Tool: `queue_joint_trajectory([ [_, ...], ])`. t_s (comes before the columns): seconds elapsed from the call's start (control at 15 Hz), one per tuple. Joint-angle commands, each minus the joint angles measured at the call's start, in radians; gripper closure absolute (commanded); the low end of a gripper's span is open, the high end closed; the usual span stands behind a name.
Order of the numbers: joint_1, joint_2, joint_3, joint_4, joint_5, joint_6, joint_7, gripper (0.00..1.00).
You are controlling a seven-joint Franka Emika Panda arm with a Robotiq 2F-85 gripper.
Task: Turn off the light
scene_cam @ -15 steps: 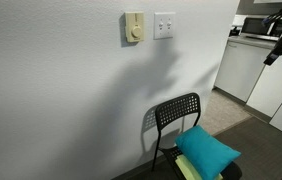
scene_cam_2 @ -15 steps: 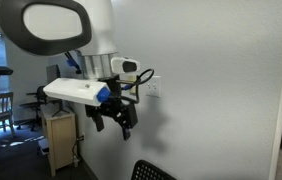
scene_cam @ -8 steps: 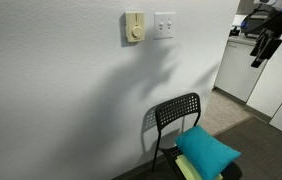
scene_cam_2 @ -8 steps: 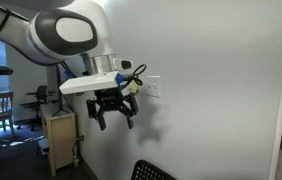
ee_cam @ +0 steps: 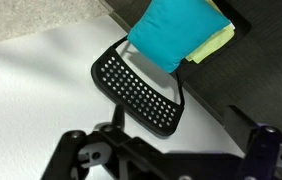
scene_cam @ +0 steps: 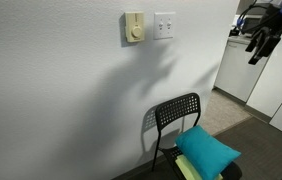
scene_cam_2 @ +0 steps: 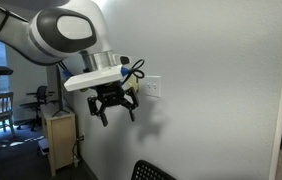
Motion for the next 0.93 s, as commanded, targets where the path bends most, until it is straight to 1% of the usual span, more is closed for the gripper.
queue_joint_trajectory([
  [0.0,0.022,0.021,0.021,0.057,-0.059,0.014,-0.111,0.00],
  [0.2,0.043,0.059,0.044,0.119,-0.099,0.014,-0.204,0.00],
  [0.4,0.056,0.140,0.051,0.198,-0.126,0.044,-0.324,0.00],
  [0.6,0.060,0.240,0.049,0.285,-0.112,0.094,-0.485,0.00],
  [0.87,0.047,0.347,0.072,0.401,-0.096,0.148,-0.675,0.00],
])
